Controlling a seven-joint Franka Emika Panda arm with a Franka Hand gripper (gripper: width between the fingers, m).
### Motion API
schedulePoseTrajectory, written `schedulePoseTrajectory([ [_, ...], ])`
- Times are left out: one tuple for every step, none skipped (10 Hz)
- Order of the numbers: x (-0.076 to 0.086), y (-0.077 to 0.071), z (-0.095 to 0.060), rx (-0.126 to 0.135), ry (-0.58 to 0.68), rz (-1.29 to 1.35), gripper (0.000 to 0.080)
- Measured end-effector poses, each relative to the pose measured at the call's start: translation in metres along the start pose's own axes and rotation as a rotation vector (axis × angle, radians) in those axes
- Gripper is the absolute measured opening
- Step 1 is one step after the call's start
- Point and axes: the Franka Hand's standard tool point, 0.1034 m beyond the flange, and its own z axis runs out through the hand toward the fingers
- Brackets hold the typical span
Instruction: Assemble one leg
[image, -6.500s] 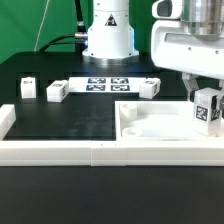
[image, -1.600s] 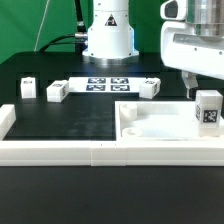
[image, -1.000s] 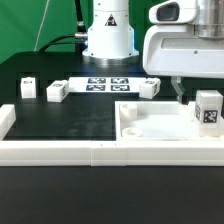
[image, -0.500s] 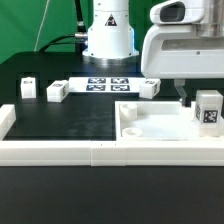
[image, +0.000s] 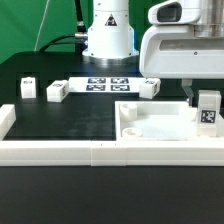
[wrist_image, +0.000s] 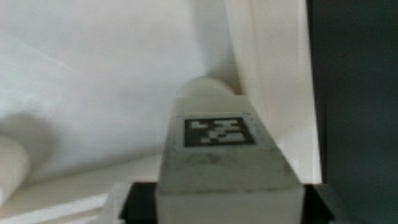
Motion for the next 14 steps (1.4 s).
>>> schedulePoseTrajectory([
  [0.0002,0.0004,0.0001,0.000,0.003,0.113,0.0290],
  [0.0007,0.0011,-0.0001,-0.001,0.004,0.247,0.0290],
  [0.0010,0.0014,-0.0001,-0.001,0.004,0.329,0.0290],
  [0.0010,0.0016,-0.0001,-0.001,0.004,0.362,0.0290],
  [0.0013,0.0021,-0.0002,0.000,0.004,0.474,0.0290],
  [0.0012,0.0024,-0.0002,0.000,0.003,0.578,0.0290],
  [0.0007,0.0024,-0.0002,-0.003,0.004,0.659,0.0290],
  [-0.0007,0.0019,0.0000,-0.004,-0.002,0.803,0.0290],
  [-0.0009,0.0021,0.0002,-0.001,-0.003,0.911,0.0290],
  [-0.0013,0.0018,0.0003,0.003,-0.006,0.984,0.0290],
  [-0.0017,0.0015,0.0003,0.005,-0.010,1.121,0.0290],
  [-0.0022,0.0009,0.0002,0.004,-0.007,1.250,0.0291],
  [-0.0022,0.0011,0.0001,0.002,-0.003,1.370,0.0291],
  [-0.0017,0.0018,0.0002,0.007,-0.012,1.429,0.0291],
])
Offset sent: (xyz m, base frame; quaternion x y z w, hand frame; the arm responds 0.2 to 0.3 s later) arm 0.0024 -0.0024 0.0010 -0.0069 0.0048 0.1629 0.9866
